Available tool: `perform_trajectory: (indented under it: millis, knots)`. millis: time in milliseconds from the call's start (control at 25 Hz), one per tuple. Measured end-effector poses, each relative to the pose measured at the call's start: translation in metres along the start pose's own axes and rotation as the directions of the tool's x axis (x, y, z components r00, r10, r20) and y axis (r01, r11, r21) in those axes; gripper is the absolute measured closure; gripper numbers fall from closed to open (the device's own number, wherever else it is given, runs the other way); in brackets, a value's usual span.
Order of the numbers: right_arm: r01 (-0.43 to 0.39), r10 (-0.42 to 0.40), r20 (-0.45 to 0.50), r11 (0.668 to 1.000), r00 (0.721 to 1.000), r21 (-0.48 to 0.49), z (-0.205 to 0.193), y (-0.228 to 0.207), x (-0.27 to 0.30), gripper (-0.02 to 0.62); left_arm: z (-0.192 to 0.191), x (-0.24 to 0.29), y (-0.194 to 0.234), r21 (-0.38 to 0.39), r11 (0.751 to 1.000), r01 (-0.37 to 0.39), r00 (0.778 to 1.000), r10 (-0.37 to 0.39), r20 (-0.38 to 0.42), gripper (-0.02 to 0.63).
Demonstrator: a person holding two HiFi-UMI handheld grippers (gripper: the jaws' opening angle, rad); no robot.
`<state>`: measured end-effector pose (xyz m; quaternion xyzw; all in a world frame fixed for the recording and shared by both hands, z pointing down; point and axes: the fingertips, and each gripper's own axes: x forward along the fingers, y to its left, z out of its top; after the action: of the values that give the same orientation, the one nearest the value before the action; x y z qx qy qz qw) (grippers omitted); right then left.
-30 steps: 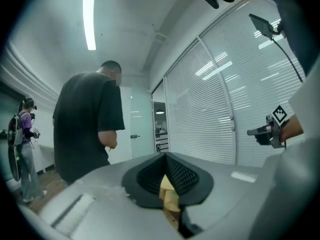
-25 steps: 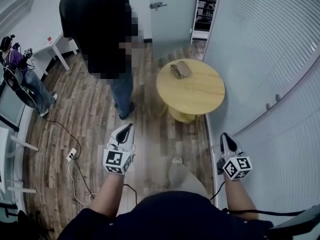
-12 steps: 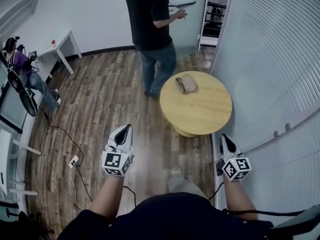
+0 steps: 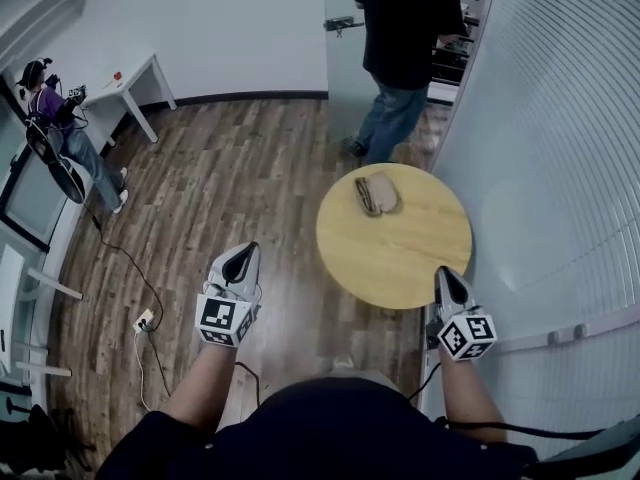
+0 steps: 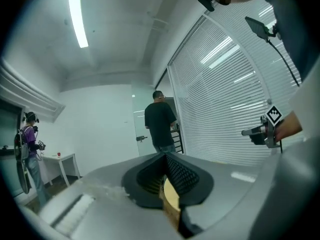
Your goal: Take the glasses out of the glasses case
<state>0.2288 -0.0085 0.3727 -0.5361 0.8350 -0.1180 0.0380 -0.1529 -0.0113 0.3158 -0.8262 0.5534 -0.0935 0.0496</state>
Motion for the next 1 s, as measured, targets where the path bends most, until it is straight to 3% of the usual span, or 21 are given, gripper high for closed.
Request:
perform_trajectory:
  millis: [280, 560, 1000]
  knots:
    - [-0.063, 0.063, -0.021, 0.998, 0.998, 0.016, -0.005, -0.020, 0.067, 0.588, 0.002, 0.050, 0.016, 0.003, 0.999, -0.053, 0.999, 0.053, -0.008, 0.600]
    - [-0.104, 0.104, -0.034, 0.995, 0.994, 0.001, -0.006, -0.014, 0.120, 0.588, -0.015, 0.095, 0.049, -0.004, 0.999, -0.037, 0.999, 0.037, -0.028, 0.600]
    - [0.017, -0.018, -0.073, 1.000, 0.997, -0.014, 0.003, -0.035, 0.195, 0.588, -0.018, 0.213, 0.094, -0.010, 0.995, 0.102, 0.995, -0.102, 0.000, 0.600]
